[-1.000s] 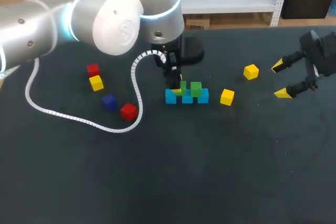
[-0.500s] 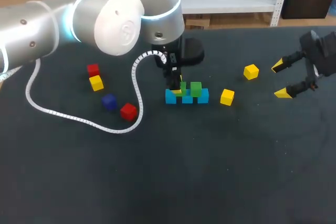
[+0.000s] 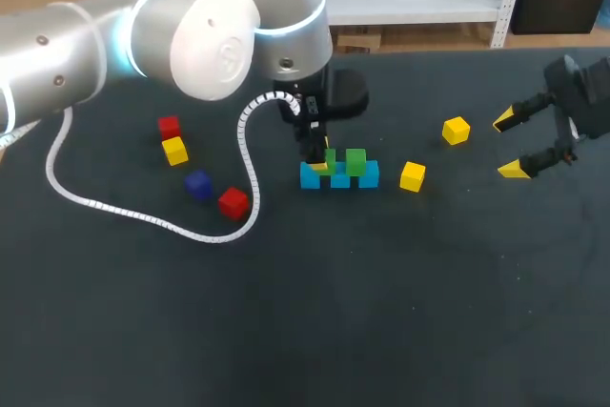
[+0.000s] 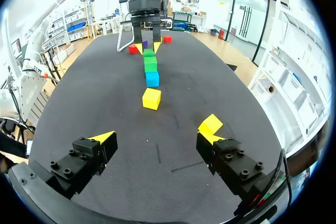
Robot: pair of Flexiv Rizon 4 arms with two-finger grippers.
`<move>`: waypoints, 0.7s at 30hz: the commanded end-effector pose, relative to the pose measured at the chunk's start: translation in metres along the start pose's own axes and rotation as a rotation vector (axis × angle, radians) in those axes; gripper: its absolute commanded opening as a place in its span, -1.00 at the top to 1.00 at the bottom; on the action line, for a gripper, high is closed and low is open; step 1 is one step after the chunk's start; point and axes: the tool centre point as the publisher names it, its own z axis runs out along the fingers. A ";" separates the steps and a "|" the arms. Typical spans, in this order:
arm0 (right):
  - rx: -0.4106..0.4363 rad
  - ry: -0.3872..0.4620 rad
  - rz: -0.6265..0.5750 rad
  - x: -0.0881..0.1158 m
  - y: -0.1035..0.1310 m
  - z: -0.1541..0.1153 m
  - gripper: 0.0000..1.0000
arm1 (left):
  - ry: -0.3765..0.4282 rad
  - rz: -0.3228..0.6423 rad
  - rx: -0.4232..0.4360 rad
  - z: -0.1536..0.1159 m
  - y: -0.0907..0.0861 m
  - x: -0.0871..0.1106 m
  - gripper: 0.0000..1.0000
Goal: Place the blue cubes, place green cubes on the blue cubes, place the yellow cubes on the green cubes, then place the red cubes on the yellow cubes, and place purple cube on the red cubes.
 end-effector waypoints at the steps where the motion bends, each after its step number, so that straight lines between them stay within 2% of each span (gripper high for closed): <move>1: 0.000 -0.002 -0.001 0.000 0.000 0.000 -1.00 | 0.000 0.004 0.007 0.001 0.004 0.000 1.00; 14: 0.000 -0.002 -0.001 0.000 0.000 0.000 -1.00 | 0.001 0.003 0.009 0.001 0.005 0.000 1.00; 21: 0.000 -0.002 -0.001 0.000 0.000 0.000 -1.00 | -0.001 0.003 0.010 0.001 0.005 0.000 0.77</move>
